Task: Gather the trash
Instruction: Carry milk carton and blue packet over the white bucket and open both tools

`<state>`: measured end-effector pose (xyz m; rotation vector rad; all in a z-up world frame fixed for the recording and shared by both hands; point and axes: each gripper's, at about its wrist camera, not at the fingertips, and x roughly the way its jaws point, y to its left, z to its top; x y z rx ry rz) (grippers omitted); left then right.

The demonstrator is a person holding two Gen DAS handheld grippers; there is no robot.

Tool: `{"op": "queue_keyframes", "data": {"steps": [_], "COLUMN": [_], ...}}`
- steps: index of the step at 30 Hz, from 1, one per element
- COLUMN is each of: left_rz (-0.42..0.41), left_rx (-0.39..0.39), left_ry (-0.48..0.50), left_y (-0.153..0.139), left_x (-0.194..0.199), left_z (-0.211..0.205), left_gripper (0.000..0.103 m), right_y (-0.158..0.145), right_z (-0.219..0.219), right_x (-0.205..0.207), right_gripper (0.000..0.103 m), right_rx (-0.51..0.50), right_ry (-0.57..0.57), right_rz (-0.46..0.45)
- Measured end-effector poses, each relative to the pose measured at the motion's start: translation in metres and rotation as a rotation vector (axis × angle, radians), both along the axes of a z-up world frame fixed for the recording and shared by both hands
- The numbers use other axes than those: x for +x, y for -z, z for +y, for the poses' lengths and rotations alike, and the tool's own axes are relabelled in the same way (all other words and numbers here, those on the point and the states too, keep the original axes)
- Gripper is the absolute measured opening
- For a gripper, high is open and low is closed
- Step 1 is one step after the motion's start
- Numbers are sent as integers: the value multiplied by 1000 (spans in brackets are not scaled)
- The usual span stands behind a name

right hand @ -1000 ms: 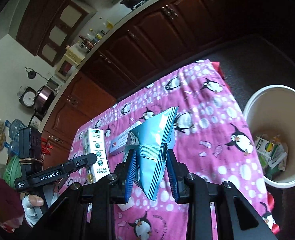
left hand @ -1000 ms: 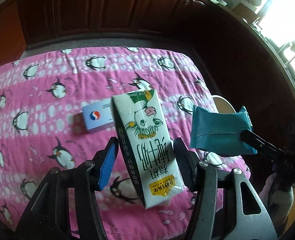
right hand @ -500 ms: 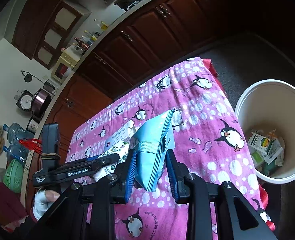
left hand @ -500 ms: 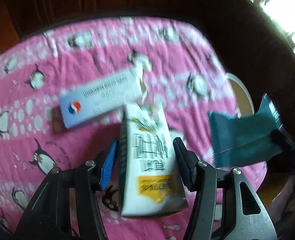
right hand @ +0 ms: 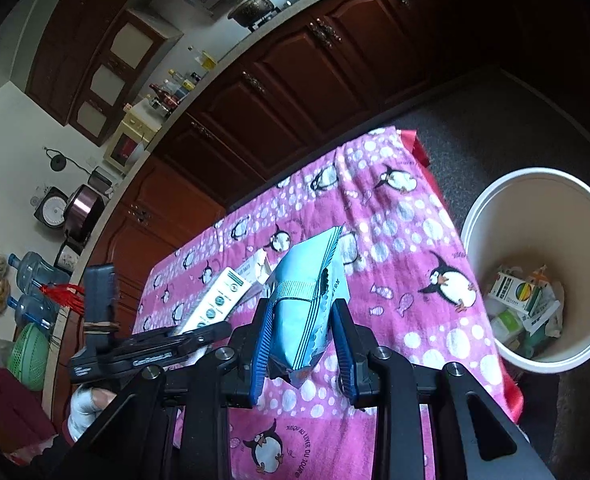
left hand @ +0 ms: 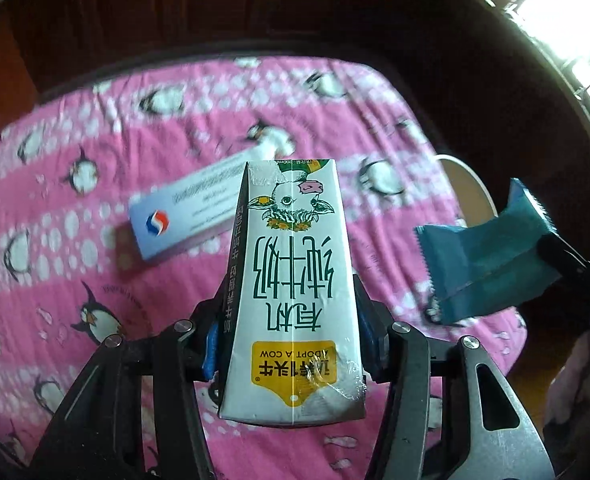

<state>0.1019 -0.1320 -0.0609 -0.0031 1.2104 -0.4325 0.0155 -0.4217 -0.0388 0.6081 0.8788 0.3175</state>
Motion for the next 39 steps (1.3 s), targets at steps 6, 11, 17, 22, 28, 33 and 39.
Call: {"op": "queue_keyframes", "data": {"steps": [6, 11, 17, 22, 28, 33, 39], "left_rz": [-39, -58, -70, -68, -52, -22, 5], "left_rx": [-4, -7, -11, -6, -2, -8, 0], "left_ry": [62, 120, 182, 234, 286, 311, 336], "left_y": [-20, -28, -33, -34, -26, -16, -3], "left_x": [-8, -13, -16, -19, -20, -16, -13], "left_z": [-21, -52, -84, -111, -144, -167, -189], "left_gripper": [51, 51, 51, 51, 51, 51, 51], "right_y": [-10, -16, -18, -14, -3, 7, 24], "right_z": [-20, -47, -77, -99, -125, -142, -160], "right_x": [-5, -13, -21, -28, -35, -40, -43], "right_gripper": [28, 28, 28, 28, 28, 28, 28], "right_rx": [-6, -13, -19, -25, -30, -41, -55], "right_ry": [42, 94, 163, 212, 274, 317, 361], "right_rz": [-22, -33, -28, -15, 14, 43, 87]}}
